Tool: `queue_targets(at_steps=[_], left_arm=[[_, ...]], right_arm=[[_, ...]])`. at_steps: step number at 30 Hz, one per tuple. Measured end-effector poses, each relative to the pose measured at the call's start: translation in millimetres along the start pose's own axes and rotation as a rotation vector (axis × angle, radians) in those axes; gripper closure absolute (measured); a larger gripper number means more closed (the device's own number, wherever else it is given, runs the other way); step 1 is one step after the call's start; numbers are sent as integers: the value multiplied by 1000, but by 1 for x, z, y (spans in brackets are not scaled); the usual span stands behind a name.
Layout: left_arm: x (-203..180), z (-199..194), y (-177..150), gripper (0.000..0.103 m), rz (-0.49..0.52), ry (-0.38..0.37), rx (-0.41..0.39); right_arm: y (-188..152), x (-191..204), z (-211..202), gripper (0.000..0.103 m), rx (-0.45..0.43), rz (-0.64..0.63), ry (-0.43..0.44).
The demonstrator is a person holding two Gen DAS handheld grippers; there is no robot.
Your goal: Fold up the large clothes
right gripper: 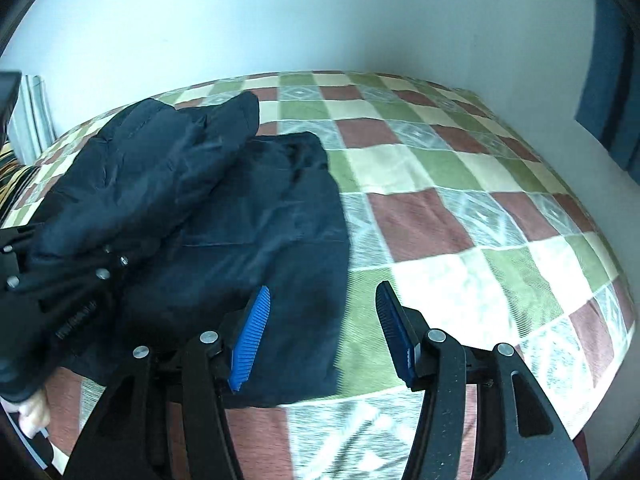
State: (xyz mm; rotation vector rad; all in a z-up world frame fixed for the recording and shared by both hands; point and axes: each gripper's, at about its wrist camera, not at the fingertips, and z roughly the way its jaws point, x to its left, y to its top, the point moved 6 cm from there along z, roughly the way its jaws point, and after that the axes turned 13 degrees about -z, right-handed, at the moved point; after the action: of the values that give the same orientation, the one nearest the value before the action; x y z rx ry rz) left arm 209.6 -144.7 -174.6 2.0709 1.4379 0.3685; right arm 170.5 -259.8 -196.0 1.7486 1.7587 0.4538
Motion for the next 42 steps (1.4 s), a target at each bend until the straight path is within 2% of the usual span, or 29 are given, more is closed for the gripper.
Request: queue_targets(at_steps=[5,14,17,21,24,26,30,34,36,38,42], left_arm=[[-20,12,-6,95,43,30,-16],[-25,11,-11,95,65,80,-56],[-28,9,-11,94,80,102,-75],[-29,2,-11,90,86,115,-95],[-29,-11,-10,83,76,108,-119],[-29,-23,-9,71,69,95,-143],[-30,-56,-10,63,57,60,-186],[-19,-98,-9,43,33,47,-250],[2,-120,-7,37,0,89,-301],[29,-133,-6,32,-33,170,-329],[99,-137,-10,28,-109,432,-330]], right_arm=[[-16,-20,6,48,30,22,-18],[-31,-32,9,48,63,27,-41],[-31,-34,5,40,63,18,-55],[-30,-35,-2,40,57,-7,-83],[-28,-35,-9,40,51,-16,-96],[-27,-35,-12,40,49,-20,-103],[-23,-32,-19,40,43,-35,-116],[-18,-27,-26,40,32,-50,-120],[-12,-23,-31,40,21,-60,-117],[-7,-17,-35,40,10,-70,-110],[10,-6,-43,40,-22,-78,-82]])
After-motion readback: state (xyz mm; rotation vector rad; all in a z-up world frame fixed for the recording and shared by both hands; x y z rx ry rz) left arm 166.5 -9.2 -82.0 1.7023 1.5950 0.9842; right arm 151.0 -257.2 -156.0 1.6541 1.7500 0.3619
